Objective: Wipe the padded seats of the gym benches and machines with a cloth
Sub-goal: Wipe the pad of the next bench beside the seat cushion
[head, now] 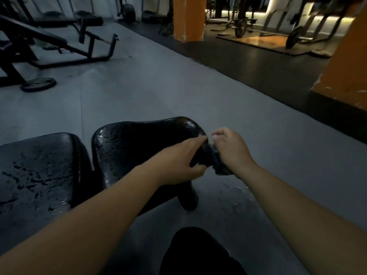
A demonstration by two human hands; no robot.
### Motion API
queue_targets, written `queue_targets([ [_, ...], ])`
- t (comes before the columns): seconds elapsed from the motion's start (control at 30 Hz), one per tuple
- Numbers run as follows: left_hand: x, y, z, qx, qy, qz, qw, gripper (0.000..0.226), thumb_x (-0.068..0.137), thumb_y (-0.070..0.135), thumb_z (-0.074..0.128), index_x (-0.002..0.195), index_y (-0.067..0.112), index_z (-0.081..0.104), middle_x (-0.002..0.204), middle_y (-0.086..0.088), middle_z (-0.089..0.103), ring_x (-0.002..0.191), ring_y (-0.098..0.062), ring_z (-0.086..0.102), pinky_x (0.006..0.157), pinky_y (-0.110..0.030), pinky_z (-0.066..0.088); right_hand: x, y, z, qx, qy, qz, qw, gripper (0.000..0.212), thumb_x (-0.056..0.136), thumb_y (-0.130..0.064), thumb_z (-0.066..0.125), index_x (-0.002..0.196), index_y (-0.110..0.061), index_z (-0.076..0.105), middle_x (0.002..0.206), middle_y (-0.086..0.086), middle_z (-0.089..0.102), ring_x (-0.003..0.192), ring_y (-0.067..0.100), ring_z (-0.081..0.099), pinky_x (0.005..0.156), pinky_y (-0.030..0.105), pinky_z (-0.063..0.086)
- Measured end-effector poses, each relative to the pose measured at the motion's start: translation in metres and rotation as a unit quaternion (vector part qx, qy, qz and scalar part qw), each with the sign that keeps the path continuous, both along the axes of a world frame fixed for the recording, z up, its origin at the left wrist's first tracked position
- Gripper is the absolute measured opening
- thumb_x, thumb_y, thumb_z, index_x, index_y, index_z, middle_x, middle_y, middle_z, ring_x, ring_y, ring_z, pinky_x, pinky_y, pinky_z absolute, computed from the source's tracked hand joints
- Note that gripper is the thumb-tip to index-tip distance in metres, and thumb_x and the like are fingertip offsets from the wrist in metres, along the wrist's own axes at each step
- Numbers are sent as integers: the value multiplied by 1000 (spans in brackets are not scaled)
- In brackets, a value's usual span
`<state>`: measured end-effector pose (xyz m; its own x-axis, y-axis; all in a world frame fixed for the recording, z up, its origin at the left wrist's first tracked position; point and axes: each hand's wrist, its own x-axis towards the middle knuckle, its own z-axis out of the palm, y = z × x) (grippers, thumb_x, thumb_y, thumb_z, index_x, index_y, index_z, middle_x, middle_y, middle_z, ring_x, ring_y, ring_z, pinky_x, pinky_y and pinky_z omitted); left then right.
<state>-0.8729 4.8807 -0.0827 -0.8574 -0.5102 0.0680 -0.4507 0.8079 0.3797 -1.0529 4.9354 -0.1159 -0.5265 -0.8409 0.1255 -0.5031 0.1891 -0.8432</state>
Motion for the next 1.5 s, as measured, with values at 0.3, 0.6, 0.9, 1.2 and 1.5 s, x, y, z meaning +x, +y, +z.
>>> queue_targets([
  [0.3, -91, 49, -4, -142, 56, -84, 985, 92, 91, 29, 63, 158, 17, 2, 130, -9, 40, 104, -31, 55, 81, -45, 52, -47, 63, 57, 97, -444, 17, 891, 30, 101, -26, 49, 98, -2, 68, 100, 18, 68, 86, 32, 66, 79, 43, 56],
  [0.6, -132, 70, 50, -209, 83, -251, 942, 67, 96, 24, 59, 153, 9, 25, 133, -11, 45, 107, -27, 54, 85, -41, 51, -97, 142, 81, 115, -601, 174, 771, 35, 76, -32, 79, 96, -5, 72, 98, 16, 64, 75, 19, 61, 53, 19, 49],
  [0.9, -166, 82, 62, -355, -55, -229, 904, 28, 99, 22, 48, 126, 16, 46, 110, -3, 54, 96, -22, 62, 65, -30, 41, -121, 164, 88, 165, -526, 133, 824, 13, 80, -5, 64, 91, -8, 57, 77, 5, 45, 59, 11, 39, 47, 19, 31],
  [1.2, -194, 100, 43, -175, -103, -117, 972, 28, 94, 43, 48, 100, 22, 65, 93, -3, 64, 80, -27, 62, 70, -32, 45, -100, 144, 87, 365, 409, 3, 836, 20, 100, -11, 48, 119, -10, 54, 111, 15, 64, 98, 33, 63, 82, 41, 50],
  [1.5, -206, 120, 49, 98, -47, -103, 989, 15, 97, 31, 50, 94, 17, 56, 89, -5, 57, 79, -23, 55, 66, -30, 40, -121, 167, 99, 219, 566, 45, 793, 3, 99, -21, 51, 100, -19, 54, 77, 1, 55, 66, 19, 54, 61, 35, 50],
])
